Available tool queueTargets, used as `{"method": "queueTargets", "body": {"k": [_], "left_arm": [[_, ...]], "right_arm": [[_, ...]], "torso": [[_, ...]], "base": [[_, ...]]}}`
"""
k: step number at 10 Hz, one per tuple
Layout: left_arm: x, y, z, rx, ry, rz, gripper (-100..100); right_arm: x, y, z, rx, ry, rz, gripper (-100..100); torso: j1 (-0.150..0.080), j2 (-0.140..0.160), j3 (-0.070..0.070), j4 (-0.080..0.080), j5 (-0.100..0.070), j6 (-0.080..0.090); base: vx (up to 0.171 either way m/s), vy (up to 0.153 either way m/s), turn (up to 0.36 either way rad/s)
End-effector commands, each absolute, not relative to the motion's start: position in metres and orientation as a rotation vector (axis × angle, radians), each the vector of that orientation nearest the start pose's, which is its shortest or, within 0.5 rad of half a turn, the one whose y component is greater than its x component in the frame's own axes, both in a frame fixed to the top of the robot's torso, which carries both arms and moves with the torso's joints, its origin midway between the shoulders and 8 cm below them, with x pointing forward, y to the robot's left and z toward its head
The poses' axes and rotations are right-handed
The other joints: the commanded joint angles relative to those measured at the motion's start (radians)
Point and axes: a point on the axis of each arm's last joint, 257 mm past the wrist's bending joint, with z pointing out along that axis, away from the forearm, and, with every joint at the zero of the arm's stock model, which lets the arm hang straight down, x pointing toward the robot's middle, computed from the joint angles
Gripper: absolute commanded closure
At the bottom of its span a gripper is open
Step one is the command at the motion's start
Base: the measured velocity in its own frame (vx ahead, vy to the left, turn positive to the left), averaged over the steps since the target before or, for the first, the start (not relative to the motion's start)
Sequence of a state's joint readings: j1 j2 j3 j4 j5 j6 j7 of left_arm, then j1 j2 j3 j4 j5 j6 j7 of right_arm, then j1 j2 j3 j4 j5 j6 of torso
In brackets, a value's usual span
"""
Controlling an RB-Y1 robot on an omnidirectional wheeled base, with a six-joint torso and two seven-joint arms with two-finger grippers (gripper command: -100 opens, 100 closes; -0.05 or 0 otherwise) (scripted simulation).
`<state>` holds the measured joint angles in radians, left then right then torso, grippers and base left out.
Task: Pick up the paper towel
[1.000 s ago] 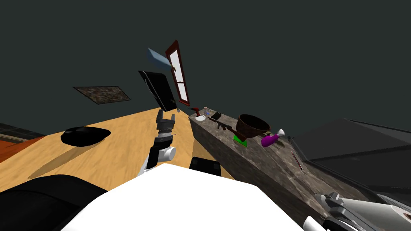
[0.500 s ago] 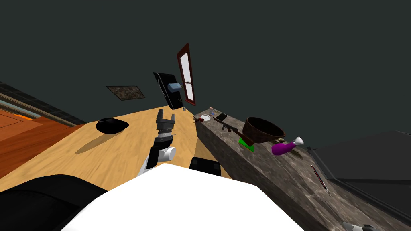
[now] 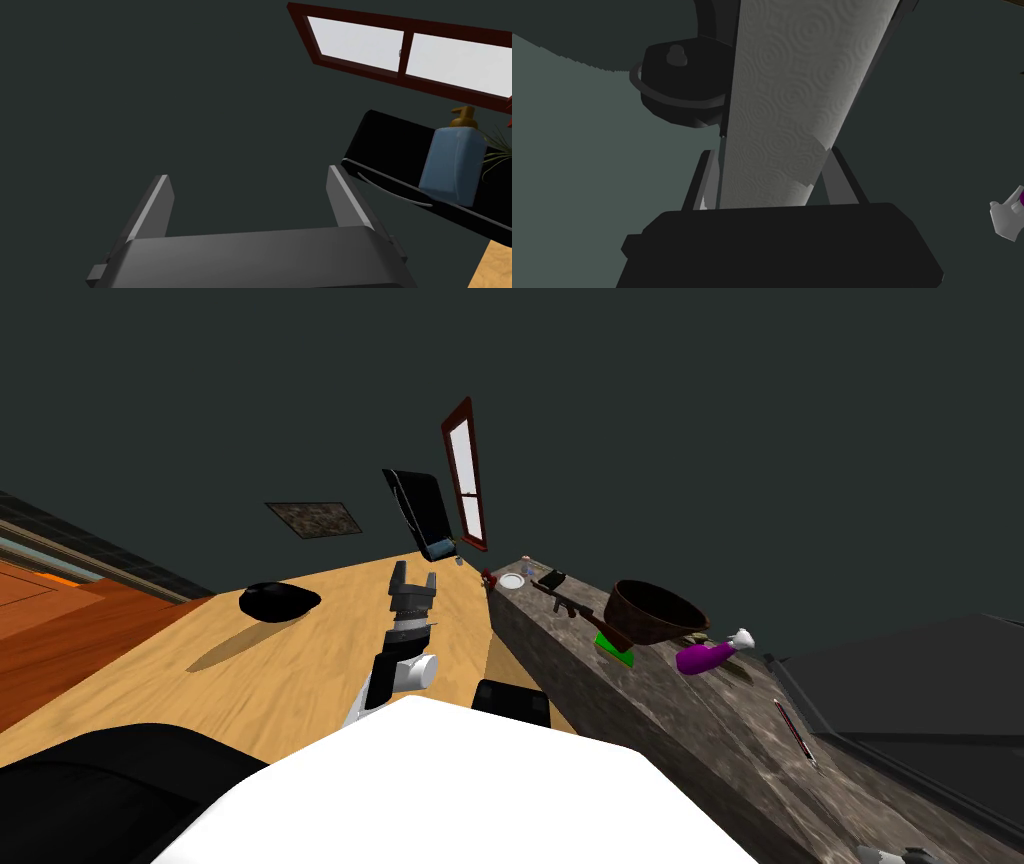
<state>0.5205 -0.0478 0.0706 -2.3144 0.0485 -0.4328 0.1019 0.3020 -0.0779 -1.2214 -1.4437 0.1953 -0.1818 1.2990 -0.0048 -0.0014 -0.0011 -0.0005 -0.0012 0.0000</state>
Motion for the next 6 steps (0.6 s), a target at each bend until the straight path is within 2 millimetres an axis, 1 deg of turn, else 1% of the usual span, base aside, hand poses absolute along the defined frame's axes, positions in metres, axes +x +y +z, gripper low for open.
{"method": "queueTargets", "body": {"k": [1,2,3,4,5,6], "left_arm": [[0.339,0.316,0.021,-0.790,0.538,-1.335,0],[0.339,0.316,0.021,-0.790,0.538,-1.335,0],[0.339,0.316,0.021,-0.790,0.538,-1.335,0],[0.339,0.316,0.021,-0.790,0.538,-1.335,0],[0.339,0.316,0.021,-0.790,0.538,-1.335,0],[0.339,0.316,0.021,-0.790,0.538,-1.335,0]], "right_arm": [[0.089,-0.747,-0.254,0.800,1.470,-1.104,100],[0.089,-0.747,-0.254,0.800,1.470,-1.104,100],[0.128,-0.734,-0.263,0.769,1.486,-1.044,100],[0.135,-0.731,-0.264,0.750,1.500,-1.040,100],[0.169,-0.718,-0.269,0.725,1.507,-0.989,100],[0.181,-0.712,-0.272,0.696,1.525,-0.977,100]], "torso": [[0.000,0.000,0.000,0.000,0.000,0.000],[-0.002,0.000,0.000,-0.001,-0.004,0.005],[-0.005,0.001,0.000,-0.001,-0.007,0.005],[-0.007,0.001,0.000,-0.002,-0.012,0.006],[-0.008,0.002,0.000,-0.003,-0.015,0.007],[-0.009,0.002,0.000,-0.003,-0.017,0.007]], "base": [[0.022,-0.032,-0.362],[0.029,-0.018,-0.290],[0.032,-0.034,-0.436],[0.030,-0.020,-0.326],[0.029,-0.017,-0.362],[0.027,-0.016,-0.395]]}}
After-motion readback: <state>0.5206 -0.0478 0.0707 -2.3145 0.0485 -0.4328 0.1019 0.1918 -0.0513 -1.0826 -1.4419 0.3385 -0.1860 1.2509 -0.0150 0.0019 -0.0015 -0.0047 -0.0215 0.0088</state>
